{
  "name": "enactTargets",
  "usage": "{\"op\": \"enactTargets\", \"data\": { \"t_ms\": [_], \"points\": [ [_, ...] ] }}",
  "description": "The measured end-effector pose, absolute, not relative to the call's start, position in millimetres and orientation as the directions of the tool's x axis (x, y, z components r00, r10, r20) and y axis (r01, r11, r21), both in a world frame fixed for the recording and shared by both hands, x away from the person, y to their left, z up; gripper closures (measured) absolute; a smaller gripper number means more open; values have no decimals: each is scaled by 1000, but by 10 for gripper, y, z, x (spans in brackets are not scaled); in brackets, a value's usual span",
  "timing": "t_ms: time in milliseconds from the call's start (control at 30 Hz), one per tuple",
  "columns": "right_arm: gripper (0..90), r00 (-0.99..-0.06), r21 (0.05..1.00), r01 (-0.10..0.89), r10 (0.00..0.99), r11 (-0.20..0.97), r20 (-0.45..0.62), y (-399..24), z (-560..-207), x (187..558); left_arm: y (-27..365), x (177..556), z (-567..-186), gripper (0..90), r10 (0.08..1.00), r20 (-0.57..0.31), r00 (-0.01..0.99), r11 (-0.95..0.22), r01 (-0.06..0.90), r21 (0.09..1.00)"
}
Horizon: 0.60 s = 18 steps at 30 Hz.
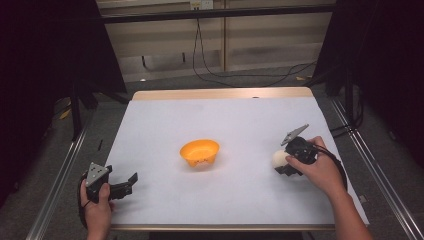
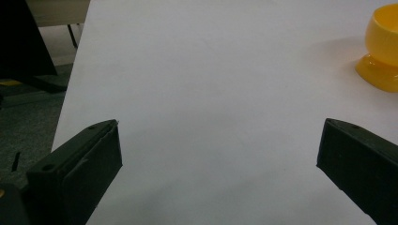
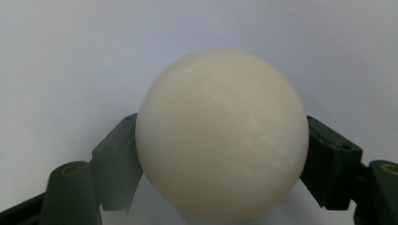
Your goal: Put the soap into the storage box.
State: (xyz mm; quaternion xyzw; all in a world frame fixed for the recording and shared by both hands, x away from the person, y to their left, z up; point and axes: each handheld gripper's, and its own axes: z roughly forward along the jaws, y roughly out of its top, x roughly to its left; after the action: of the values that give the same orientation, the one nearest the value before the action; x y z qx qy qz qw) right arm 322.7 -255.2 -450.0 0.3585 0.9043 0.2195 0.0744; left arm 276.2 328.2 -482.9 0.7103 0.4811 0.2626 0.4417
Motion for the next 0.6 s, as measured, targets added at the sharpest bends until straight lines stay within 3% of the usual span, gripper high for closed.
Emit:
{"op": "enactTargets", "data": {
  "t_ms": [600],
  "points": [
    [243,-764,479,578,645,661,33,-2272,-4408,3346,3282,2754,-4830,0,916,-58,398,-137,444,886]
  ]
}}
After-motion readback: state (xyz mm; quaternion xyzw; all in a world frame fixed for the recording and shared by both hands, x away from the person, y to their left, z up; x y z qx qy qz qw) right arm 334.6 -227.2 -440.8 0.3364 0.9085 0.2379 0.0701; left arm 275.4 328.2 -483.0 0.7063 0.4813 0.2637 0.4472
